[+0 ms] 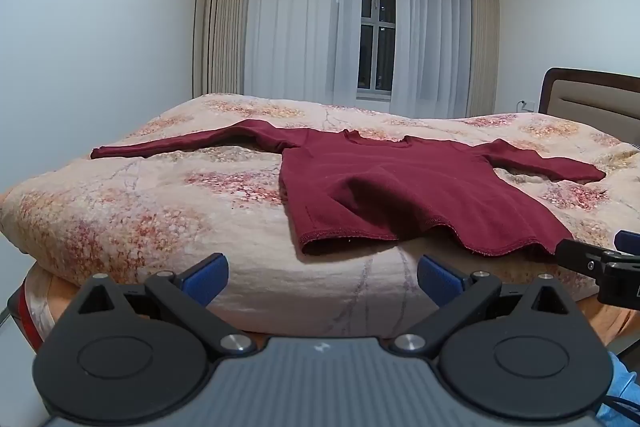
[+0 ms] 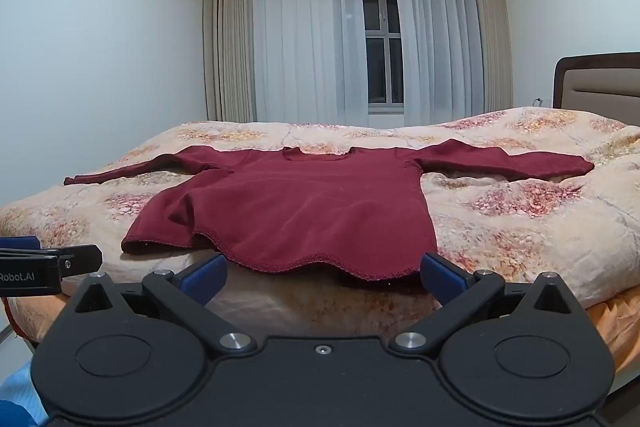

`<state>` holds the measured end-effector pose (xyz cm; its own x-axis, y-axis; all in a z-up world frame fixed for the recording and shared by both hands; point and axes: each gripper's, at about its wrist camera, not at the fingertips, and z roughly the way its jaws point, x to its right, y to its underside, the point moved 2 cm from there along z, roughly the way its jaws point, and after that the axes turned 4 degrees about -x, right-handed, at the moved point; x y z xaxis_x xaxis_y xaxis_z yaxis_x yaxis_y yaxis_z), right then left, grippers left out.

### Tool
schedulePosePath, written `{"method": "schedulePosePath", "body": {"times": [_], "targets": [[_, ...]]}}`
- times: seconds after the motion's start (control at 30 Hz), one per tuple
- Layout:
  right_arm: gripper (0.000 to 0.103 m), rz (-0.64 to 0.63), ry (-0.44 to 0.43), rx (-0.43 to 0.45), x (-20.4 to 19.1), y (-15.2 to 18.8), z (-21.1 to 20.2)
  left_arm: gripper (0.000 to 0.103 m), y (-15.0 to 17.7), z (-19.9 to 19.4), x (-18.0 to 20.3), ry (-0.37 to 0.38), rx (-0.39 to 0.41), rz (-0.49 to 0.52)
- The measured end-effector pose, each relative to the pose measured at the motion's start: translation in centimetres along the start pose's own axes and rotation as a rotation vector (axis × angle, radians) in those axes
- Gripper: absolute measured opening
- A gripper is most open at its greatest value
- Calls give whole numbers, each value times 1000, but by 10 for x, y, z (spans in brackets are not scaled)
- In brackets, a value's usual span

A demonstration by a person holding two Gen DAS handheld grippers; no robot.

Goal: Fold small clothes

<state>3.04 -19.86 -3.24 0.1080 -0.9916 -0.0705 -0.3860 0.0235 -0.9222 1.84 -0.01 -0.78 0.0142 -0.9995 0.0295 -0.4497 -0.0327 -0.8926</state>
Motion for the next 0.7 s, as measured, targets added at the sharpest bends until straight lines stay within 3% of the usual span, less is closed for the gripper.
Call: {"method": "schedulePosePath", "body": {"times": [0.7], "targets": [[103,4,-2,-13,1,3,3,103,3,-2,-5,3,-8,1]]}}
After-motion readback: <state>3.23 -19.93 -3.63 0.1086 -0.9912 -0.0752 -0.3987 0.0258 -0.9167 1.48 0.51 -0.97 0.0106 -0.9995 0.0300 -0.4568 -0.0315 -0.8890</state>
